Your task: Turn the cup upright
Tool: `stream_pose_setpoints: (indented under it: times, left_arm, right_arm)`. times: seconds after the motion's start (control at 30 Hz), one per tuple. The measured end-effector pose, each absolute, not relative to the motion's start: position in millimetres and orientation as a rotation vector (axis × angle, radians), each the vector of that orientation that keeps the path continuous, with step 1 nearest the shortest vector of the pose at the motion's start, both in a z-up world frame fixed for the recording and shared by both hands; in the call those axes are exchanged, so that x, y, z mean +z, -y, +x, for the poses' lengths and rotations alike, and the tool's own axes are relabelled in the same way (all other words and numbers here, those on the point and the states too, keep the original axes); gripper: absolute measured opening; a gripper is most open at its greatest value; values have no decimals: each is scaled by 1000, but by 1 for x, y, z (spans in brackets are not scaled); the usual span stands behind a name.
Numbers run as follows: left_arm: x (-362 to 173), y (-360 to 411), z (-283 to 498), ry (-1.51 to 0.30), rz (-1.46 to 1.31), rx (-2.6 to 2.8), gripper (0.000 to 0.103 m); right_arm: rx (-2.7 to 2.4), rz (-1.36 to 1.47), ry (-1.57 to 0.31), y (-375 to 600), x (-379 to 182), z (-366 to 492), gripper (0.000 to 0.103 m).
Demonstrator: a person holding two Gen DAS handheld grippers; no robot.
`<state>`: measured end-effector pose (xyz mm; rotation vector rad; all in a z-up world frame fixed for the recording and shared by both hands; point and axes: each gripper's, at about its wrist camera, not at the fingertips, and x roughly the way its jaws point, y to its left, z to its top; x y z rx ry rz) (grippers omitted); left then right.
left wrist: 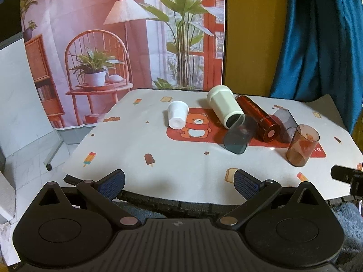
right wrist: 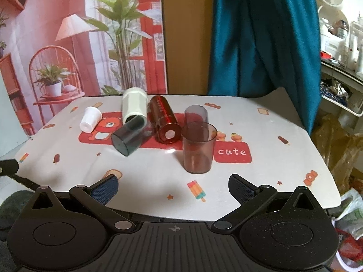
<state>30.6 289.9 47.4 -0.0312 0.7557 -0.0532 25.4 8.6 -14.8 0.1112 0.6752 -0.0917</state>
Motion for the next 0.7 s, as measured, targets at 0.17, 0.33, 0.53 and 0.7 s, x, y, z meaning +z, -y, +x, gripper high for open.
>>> stream_pose_setpoints:
  times: [0.17, 0.33, 0.53, 0.7]
  left_arm:
    - [45, -289, 29, -770, -30, -64, 103]
    - [45, -290, 28, -768, -26, -50, 103]
    - [45, -290, 29, -775, -25, -40, 103]
    - [44, -291, 29, -778, -32, -31, 103]
  right_arm:
    - [-104, 118, -674, -6, -17, 26, 103]
    - [-109, 107, -670, -7, -17, 25, 103]
    - [-111, 107, -666, -6, -16, 24, 103]
    - [-111, 100, -664, -8, -17, 24, 103]
